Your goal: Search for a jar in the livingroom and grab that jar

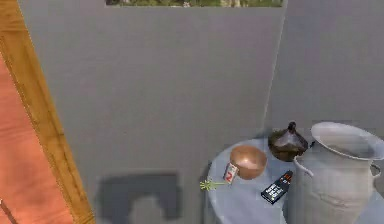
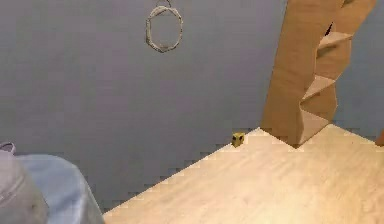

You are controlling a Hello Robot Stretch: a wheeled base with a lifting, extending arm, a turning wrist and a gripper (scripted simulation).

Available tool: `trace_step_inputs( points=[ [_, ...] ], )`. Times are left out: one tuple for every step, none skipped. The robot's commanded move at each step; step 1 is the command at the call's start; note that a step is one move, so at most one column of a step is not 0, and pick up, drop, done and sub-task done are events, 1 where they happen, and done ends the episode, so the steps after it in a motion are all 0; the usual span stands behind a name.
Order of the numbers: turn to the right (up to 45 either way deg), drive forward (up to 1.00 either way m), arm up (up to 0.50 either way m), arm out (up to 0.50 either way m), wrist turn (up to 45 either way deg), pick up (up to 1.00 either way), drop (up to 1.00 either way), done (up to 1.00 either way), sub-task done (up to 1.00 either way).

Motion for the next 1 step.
trace_step_inputs(
  points=[
    [-45.0, 0.00, 0.00, 0.00, 0.0, 0.00, 0.00, 0.00, 0.00]
  ],
)
